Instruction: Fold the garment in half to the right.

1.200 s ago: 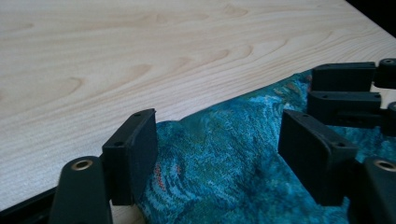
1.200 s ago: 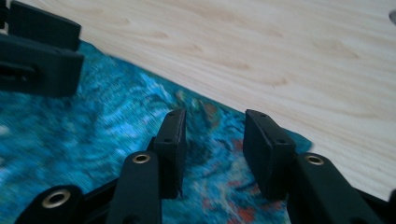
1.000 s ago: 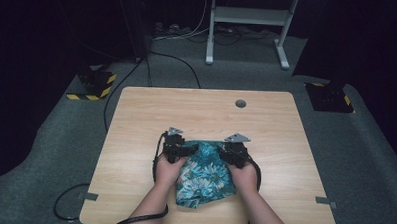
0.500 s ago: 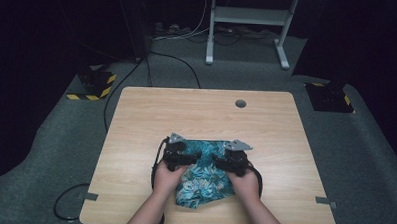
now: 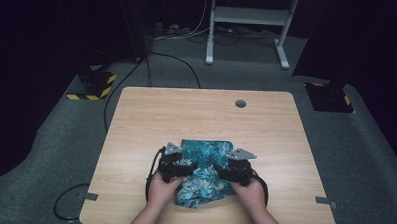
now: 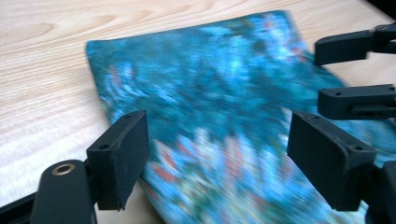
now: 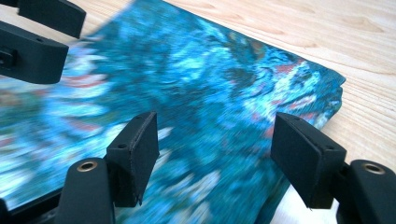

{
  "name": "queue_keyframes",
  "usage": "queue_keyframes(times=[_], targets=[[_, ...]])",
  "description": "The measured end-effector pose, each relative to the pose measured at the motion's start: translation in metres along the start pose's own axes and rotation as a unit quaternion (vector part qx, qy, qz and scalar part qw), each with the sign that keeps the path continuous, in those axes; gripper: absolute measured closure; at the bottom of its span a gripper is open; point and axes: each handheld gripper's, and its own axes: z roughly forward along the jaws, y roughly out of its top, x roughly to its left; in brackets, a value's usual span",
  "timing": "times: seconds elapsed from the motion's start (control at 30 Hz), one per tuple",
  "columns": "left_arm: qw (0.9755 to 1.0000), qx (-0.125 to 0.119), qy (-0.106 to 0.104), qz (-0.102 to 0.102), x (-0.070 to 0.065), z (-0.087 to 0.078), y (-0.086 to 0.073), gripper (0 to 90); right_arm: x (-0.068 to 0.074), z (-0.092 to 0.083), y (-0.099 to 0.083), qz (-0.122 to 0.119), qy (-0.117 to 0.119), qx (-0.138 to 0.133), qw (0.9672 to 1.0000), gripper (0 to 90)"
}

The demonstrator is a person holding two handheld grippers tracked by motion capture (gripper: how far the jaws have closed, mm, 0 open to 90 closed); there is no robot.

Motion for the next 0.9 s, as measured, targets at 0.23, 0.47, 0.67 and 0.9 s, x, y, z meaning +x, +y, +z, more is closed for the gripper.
queue_keyframes(times=[0.23,0.47,0.67,0.9], targets=[[0.9998,0.002,-0.017,0.007,-0.028,-0.019,-0.025,21.2,0.018,-0.017,-0.014,-0.011,0.022,0.015,0.9996,32.0],[0.9998,0.013,-0.012,0.003,-0.025,-0.013,-0.045,21.1,0.017,-0.017,-0.031,-0.007,0.01,0.05,0.9987,30.5],[0.9996,0.0,-0.027,0.001,-0.024,-0.017,-0.043,18.1,0.014,-0.016,-0.033,-0.001,0.008,0.047,0.9989,21.7],[0.9994,-0.026,-0.018,0.013,-0.006,-0.037,-0.04,12.6,0.009,-0.024,-0.026,-0.001,0.011,0.013,0.9998,8.9]])
